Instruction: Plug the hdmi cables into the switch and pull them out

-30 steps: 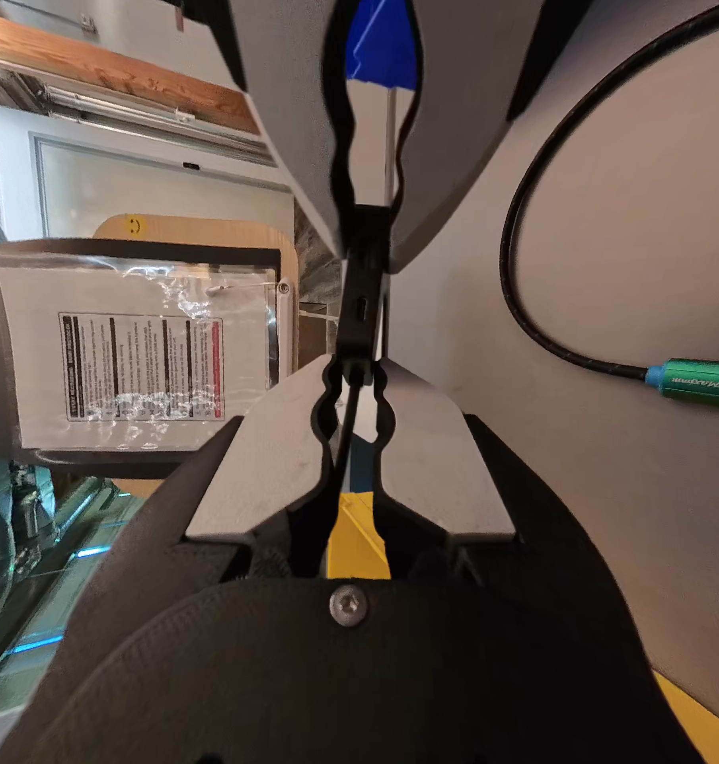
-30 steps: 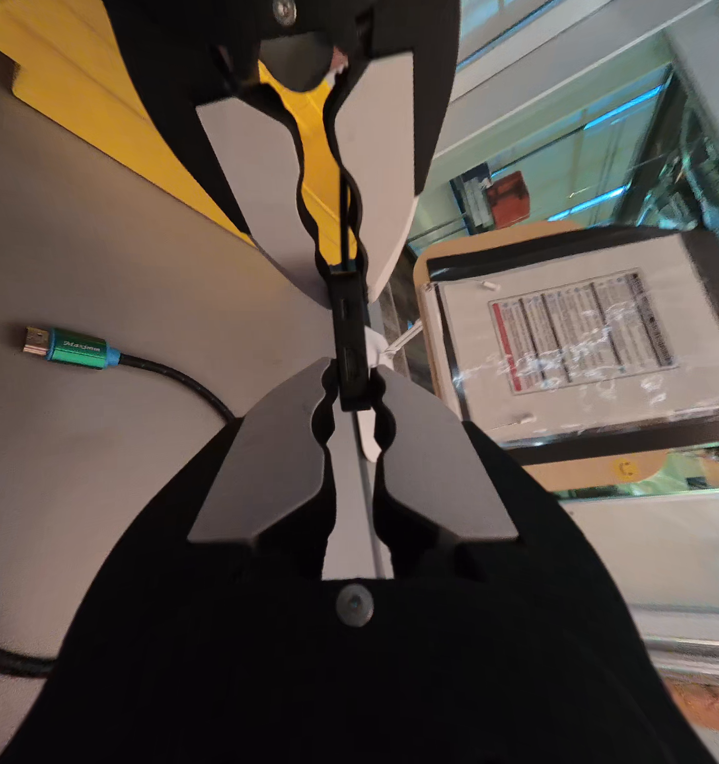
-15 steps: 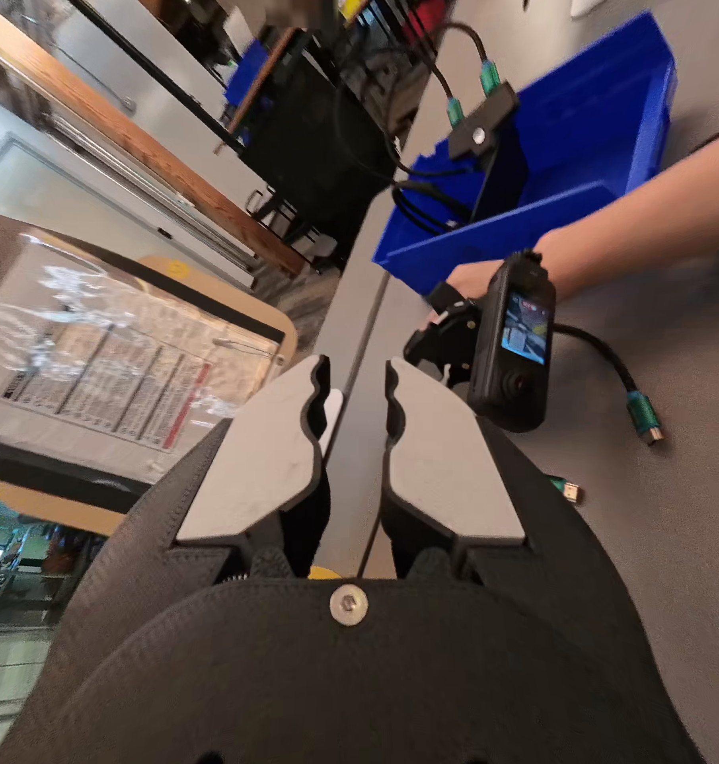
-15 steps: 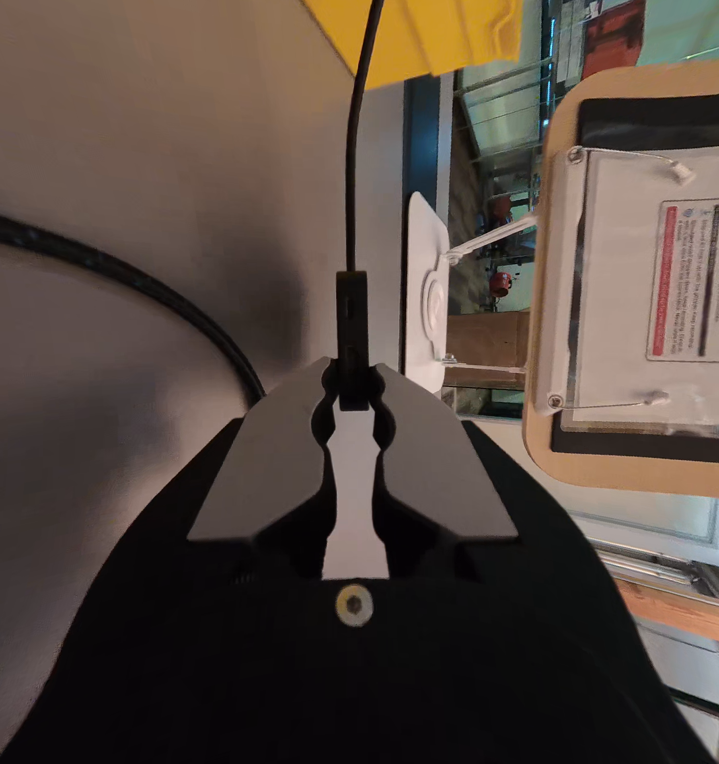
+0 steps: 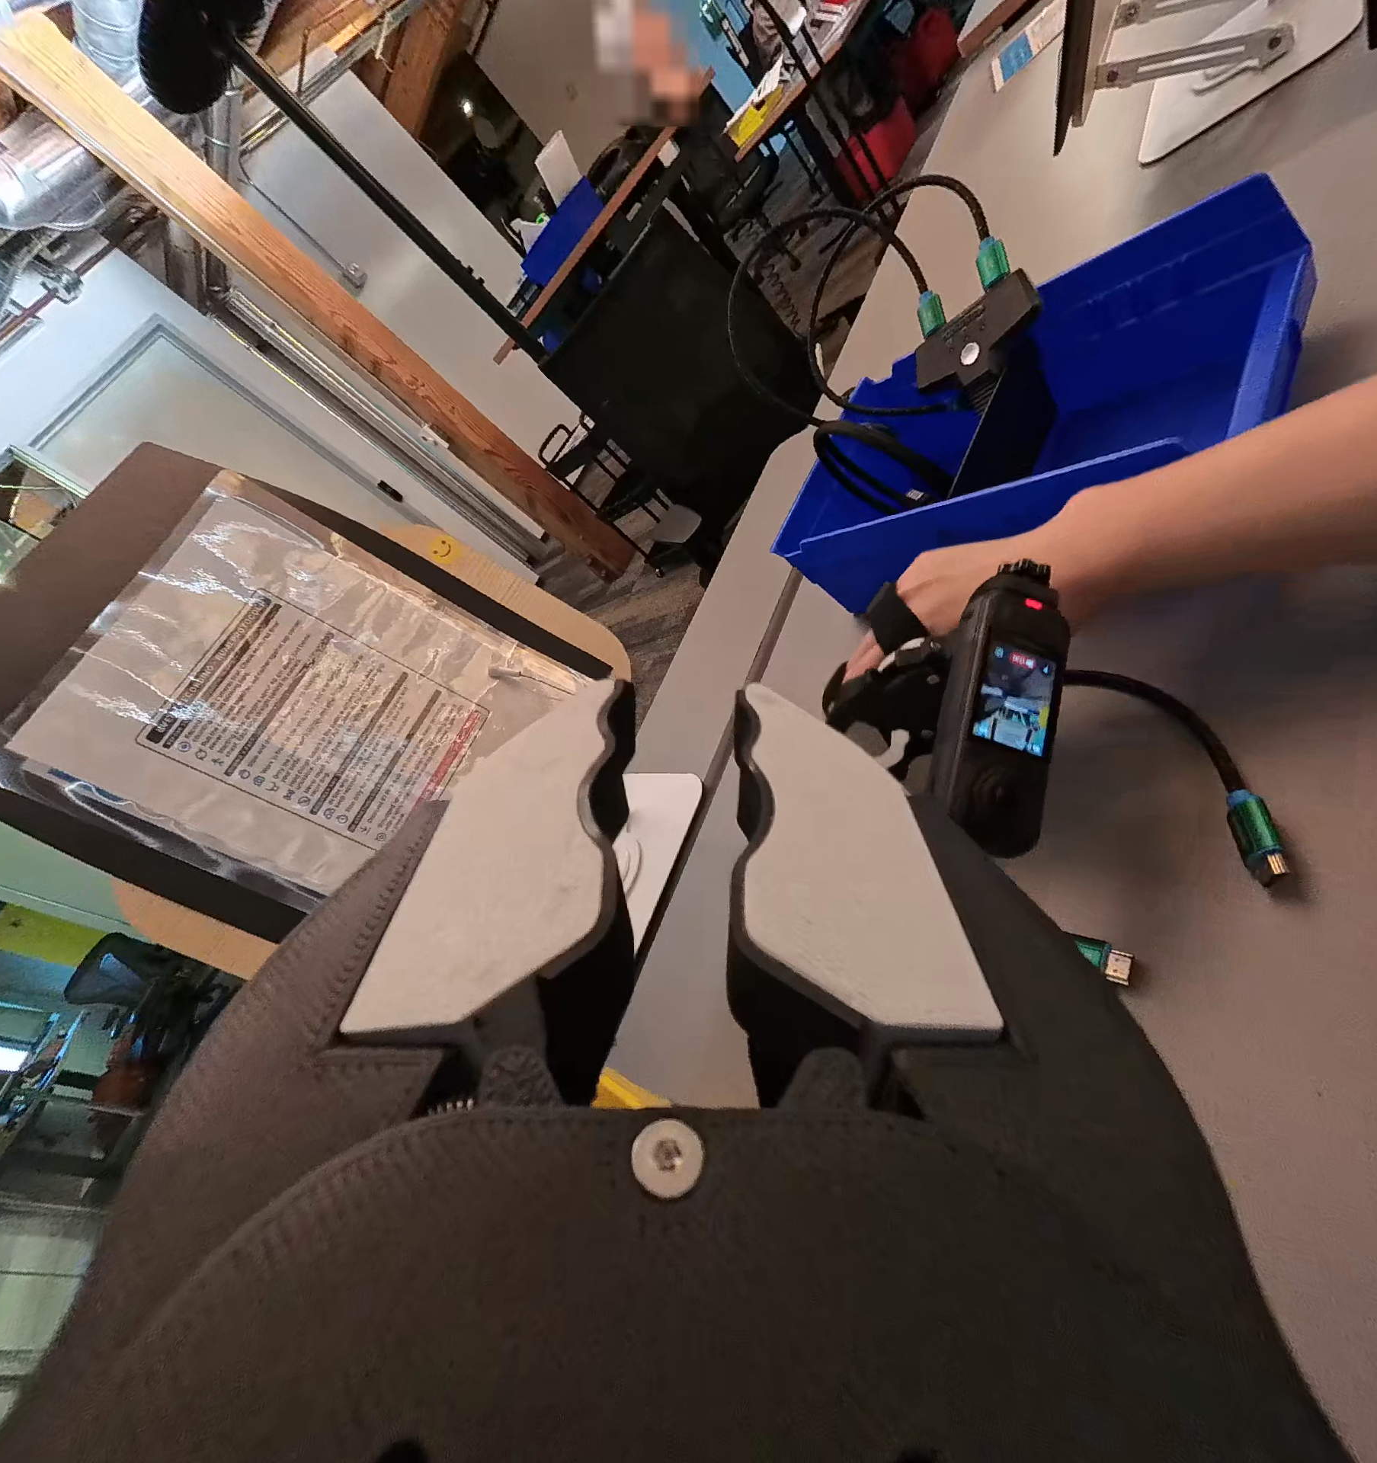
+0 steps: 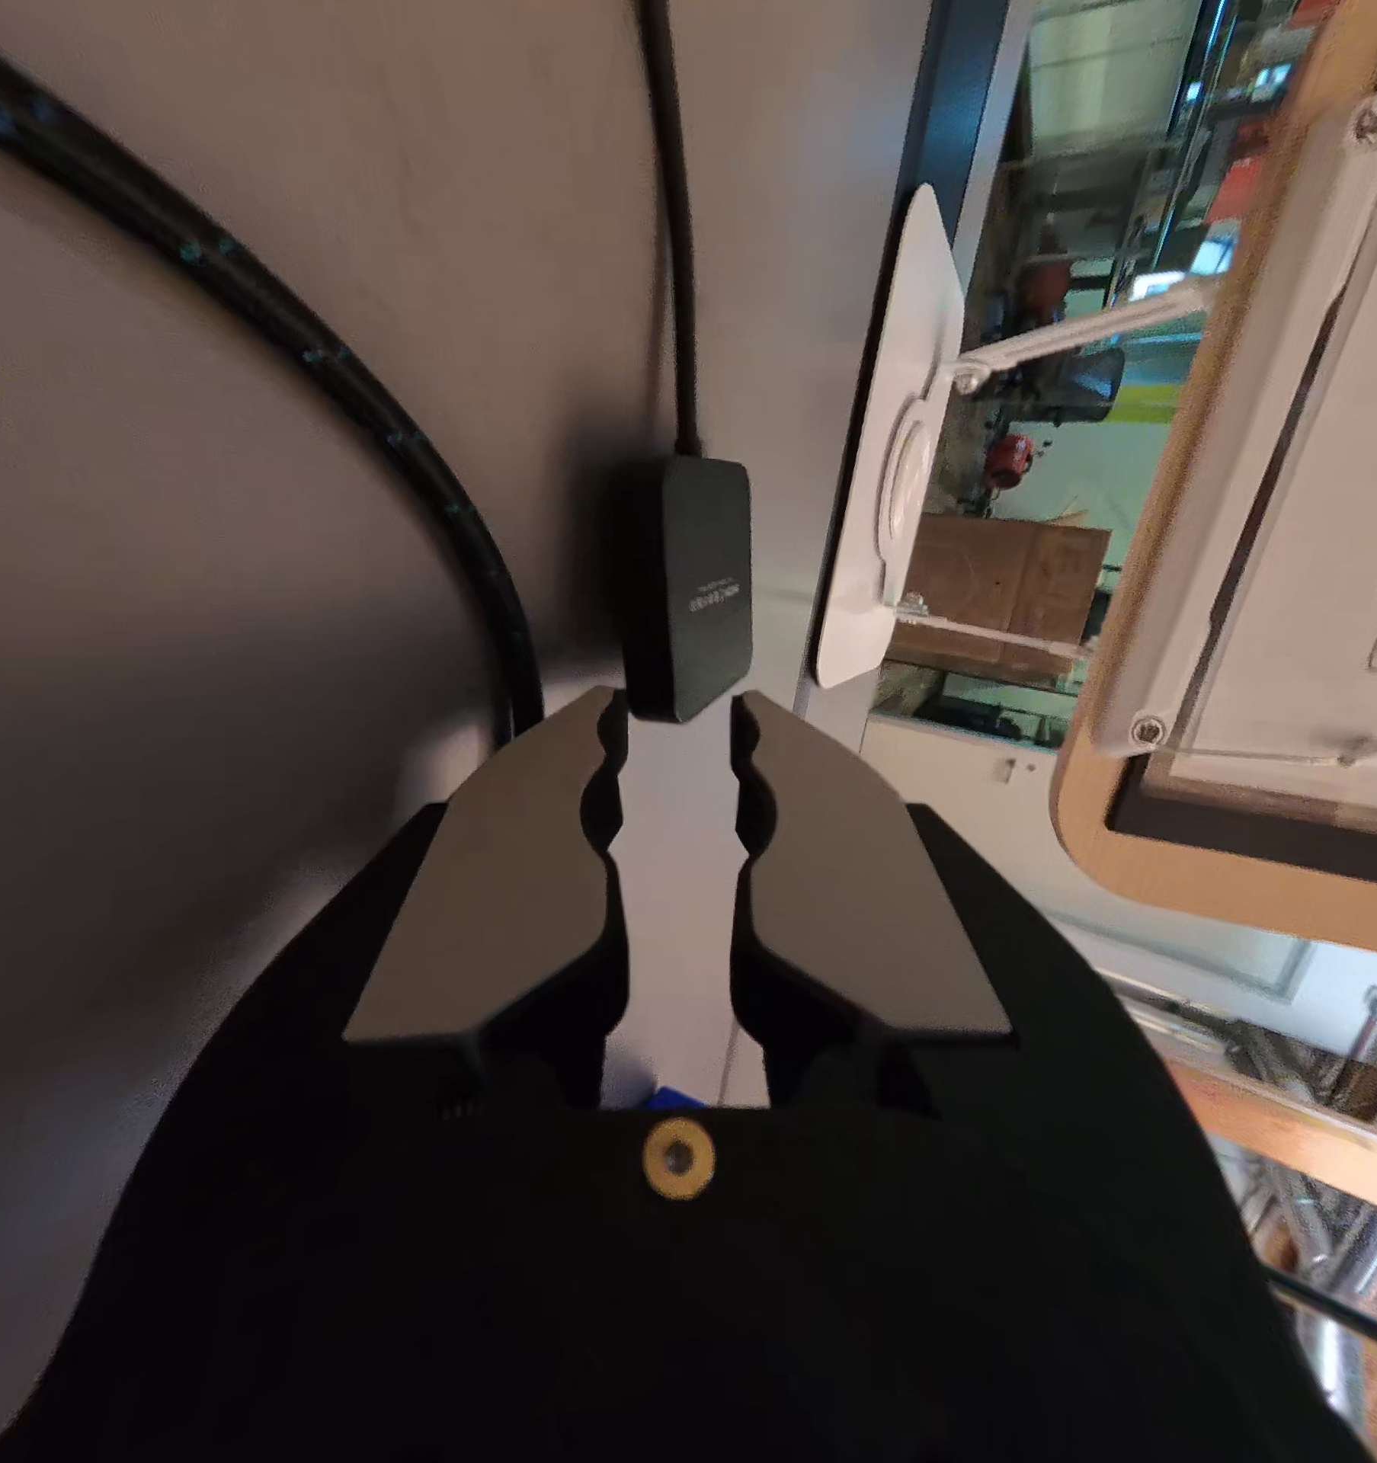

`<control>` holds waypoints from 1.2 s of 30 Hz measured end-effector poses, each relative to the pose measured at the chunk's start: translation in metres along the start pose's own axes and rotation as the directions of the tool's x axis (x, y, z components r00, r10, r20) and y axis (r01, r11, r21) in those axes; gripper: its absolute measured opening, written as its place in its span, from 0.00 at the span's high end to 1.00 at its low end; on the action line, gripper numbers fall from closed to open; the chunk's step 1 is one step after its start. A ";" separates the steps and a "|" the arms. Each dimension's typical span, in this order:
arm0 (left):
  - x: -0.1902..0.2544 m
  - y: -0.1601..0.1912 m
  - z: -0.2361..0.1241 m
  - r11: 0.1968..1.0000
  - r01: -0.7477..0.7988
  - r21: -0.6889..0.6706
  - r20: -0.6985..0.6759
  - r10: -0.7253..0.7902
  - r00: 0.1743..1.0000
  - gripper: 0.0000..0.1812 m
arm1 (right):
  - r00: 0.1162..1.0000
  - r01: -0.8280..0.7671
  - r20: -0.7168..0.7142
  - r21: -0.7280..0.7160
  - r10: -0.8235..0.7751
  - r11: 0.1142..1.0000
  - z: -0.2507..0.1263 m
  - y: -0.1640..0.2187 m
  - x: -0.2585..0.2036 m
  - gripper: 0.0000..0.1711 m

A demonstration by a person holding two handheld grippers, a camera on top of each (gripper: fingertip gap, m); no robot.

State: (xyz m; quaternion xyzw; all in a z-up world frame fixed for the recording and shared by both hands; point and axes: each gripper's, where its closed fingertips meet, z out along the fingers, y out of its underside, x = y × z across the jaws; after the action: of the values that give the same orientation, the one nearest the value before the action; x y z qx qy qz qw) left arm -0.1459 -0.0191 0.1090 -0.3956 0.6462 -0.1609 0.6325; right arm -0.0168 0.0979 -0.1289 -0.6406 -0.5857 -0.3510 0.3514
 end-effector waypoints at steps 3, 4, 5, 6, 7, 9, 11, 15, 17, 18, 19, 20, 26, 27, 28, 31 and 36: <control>0.001 0.004 0.001 1.000 -0.014 -0.022 -0.006 0.014 1.000 0.87 | 0.997 -0.056 0.056 0.013 0.055 0.998 -0.025 -0.005 0.002 0.82; 0.002 0.005 0.001 0.999 -0.022 -0.029 -0.005 0.022 1.000 0.87 | 0.991 -0.087 0.109 0.018 0.084 0.996 -0.034 -0.006 -0.002 0.82; 0.002 0.006 0.000 0.999 -0.031 -0.038 -0.004 0.031 1.000 0.87 | 0.976 -0.110 0.194 0.033 0.102 0.993 -0.046 -0.010 -0.011 0.81; 0.002 0.007 0.000 0.998 -0.040 -0.046 0.000 0.040 0.999 0.87 | 0.957 -0.144 0.265 0.074 0.119 0.987 -0.058 -0.018 -0.019 0.80; 0.002 0.008 -0.001 0.998 -0.045 -0.053 0.002 0.045 0.999 0.87 | 0.932 -0.186 0.338 0.139 0.130 0.973 -0.071 -0.030 -0.026 0.80; 0.002 0.008 -0.003 0.997 -0.047 -0.054 -0.003 0.047 0.999 0.87 | 0.834 -0.283 0.546 0.294 0.082 0.913 -0.108 -0.059 -0.051 0.80; 0.003 0.007 -0.004 0.997 -0.050 -0.050 -0.009 0.050 0.999 0.87 | 0.725 -0.353 0.689 0.353 0.014 0.866 -0.140 -0.071 -0.070 0.79; 0.005 0.009 -0.004 0.996 -0.067 -0.058 -0.020 0.066 0.998 0.87 | 0.580 -0.355 0.814 0.284 -0.029 0.890 -0.159 -0.063 -0.103 0.77; 0.006 0.011 -0.004 0.995 -0.074 -0.068 -0.021 0.073 0.997 0.87 | 0.543 -0.292 0.839 0.234 -0.040 0.927 -0.158 -0.052 -0.121 0.77; 0.005 0.012 -0.004 0.995 -0.075 -0.071 -0.021 0.073 0.997 0.87 | 0.543 -0.267 0.839 0.217 -0.040 0.939 -0.154 -0.048 -0.127 0.79; 0.005 0.013 -0.004 0.995 -0.074 -0.073 -0.021 0.073 0.997 0.87 | 0.530 -0.266 0.847 0.211 -0.040 0.941 -0.154 -0.048 -0.130 0.81; 0.005 0.013 -0.004 0.994 -0.074 -0.075 -0.021 0.073 0.997 0.87 | 0.501 -0.286 0.865 0.203 -0.035 0.937 -0.157 -0.048 -0.129 0.83; 0.000 0.015 -0.005 0.995 -0.048 -0.089 0.000 0.048 0.999 0.88 | 0.299 -0.393 0.954 0.131 -0.008 0.910 -0.185 -0.050 -0.121 0.94; -0.001 0.014 -0.006 0.996 -0.033 -0.083 0.003 0.033 0.999 0.88 | 0.319 -0.425 0.947 0.169 -0.028 0.889 -0.191 -0.055 -0.112 0.94; -0.003 0.012 -0.006 0.997 -0.012 -0.076 0.003 0.012 1.000 0.88 | 0.354 -0.449 0.934 0.208 -0.041 0.869 -0.196 -0.059 -0.101 0.94; -0.007 0.007 -0.007 0.995 0.087 -0.047 0.002 -0.087 0.996 0.90 | 0.482 -0.514 0.876 0.314 -0.034 0.798 -0.209 -0.069 -0.062 0.94; 0.002 0.004 0.000 0.931 0.355 -0.082 -0.112 -0.363 0.925 0.86 | 0.719 -0.557 0.676 0.421 0.162 0.716 -0.211 -0.068 0.011 0.95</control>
State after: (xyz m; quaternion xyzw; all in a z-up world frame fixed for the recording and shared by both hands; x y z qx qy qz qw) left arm -0.1468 -0.0182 0.1045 -0.5150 0.6057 -0.2789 0.5386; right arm -0.0920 -0.0738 -0.0094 -0.6782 -0.5993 0.1518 0.3972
